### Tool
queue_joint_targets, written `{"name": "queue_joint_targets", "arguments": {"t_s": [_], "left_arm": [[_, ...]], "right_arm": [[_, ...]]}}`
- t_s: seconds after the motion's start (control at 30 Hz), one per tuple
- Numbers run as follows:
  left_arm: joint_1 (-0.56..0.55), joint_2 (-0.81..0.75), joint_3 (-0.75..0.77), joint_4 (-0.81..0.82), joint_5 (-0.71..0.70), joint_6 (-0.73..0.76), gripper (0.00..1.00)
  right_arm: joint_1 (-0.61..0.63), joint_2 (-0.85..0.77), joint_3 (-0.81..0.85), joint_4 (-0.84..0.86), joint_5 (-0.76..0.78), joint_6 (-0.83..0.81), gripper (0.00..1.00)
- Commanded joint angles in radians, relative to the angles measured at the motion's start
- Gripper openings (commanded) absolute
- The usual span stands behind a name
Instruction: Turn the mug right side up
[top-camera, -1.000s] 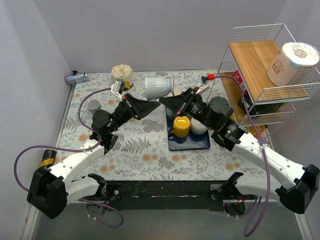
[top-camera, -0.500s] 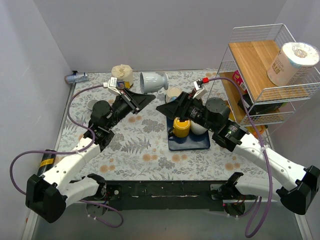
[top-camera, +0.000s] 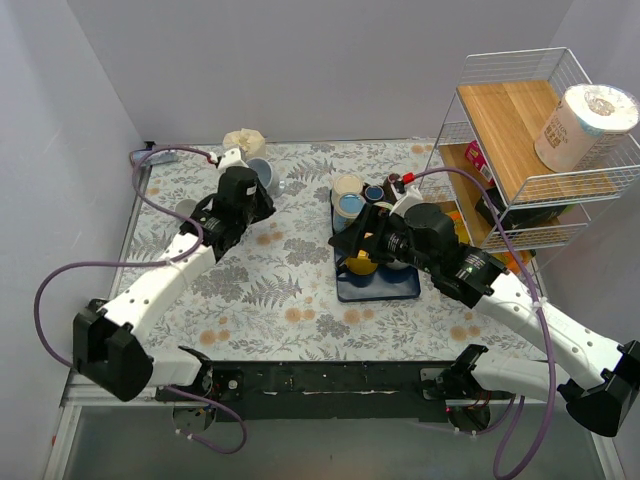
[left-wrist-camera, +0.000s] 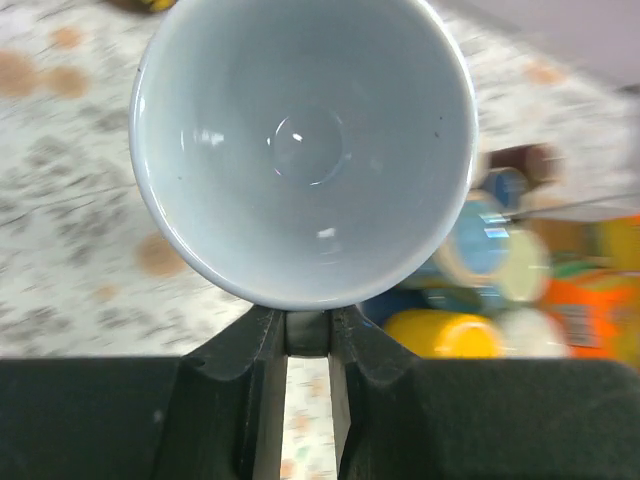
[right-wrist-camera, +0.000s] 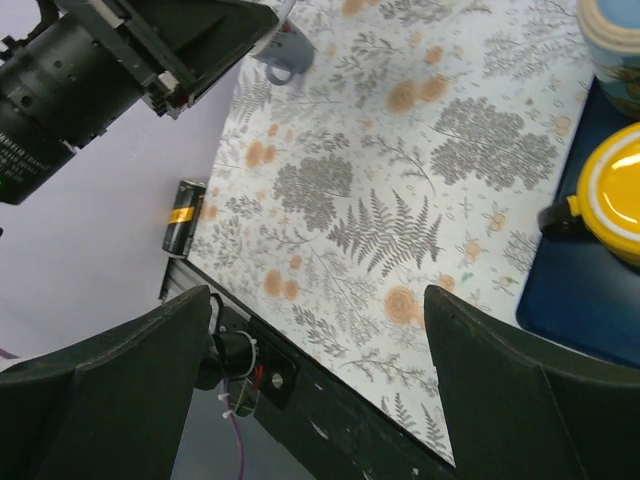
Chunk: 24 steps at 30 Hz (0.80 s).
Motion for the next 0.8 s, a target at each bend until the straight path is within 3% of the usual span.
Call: {"name": "queue_joint_targets", "arguments": {"t_s": [0.0,0.37,0.77], "left_arm": [[0.025,0.093,0.052,-0.187,-0.199,0.113,0.0],[0.194,0.196,-0.003,-0.2,-0.225,0.167,0.0],[0.311,0.285,-0.041,-0.006,-0.136,0.27,0.0]], "right_arm": [[0.002,-0.012,0.003,-0.116,0.07,-0.022,0.93],[0.002,-0.009,0.002,-0.172,0.124,-0.023,0.92],[0.002,-0.006,-0.018,-0.169,0.113,-0.031,0.94]]}}
